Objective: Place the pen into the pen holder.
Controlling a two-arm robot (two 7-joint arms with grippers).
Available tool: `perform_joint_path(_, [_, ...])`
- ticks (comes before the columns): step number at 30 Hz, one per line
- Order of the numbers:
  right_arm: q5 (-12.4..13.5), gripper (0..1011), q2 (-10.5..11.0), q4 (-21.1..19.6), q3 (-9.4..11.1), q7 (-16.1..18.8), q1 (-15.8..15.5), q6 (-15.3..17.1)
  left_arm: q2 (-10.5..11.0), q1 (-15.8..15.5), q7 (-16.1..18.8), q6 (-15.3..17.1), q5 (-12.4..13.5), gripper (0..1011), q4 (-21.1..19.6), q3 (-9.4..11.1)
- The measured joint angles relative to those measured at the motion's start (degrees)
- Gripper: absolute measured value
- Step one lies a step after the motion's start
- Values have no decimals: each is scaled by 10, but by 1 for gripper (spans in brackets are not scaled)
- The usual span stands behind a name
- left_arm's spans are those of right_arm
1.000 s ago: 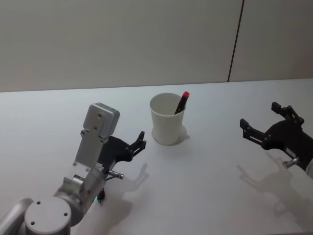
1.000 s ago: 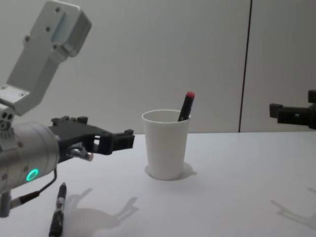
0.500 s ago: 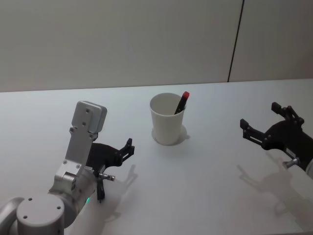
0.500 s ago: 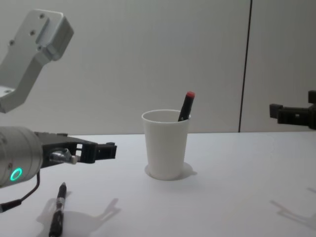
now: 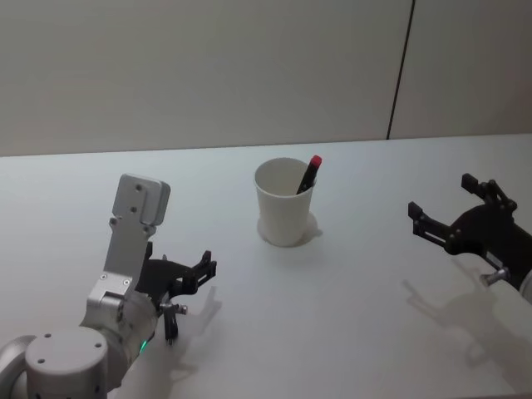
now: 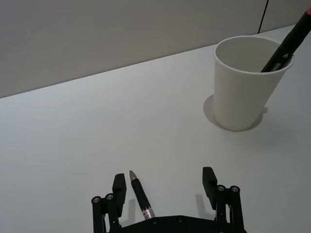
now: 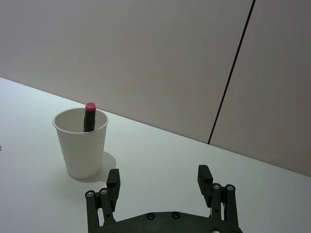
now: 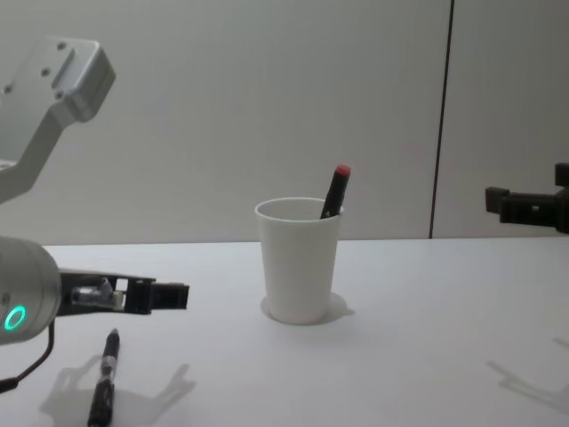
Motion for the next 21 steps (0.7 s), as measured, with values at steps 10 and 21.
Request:
perform_joint_path(10, [0, 1001, 0, 0, 0, 0, 0, 0, -7, 13, 42, 47, -16, 1003, -15, -5])
perform_joint_path(21, [0, 1001, 0, 0, 0, 0, 0, 0, -15, 27, 67, 77, -33, 1003, -26, -11])
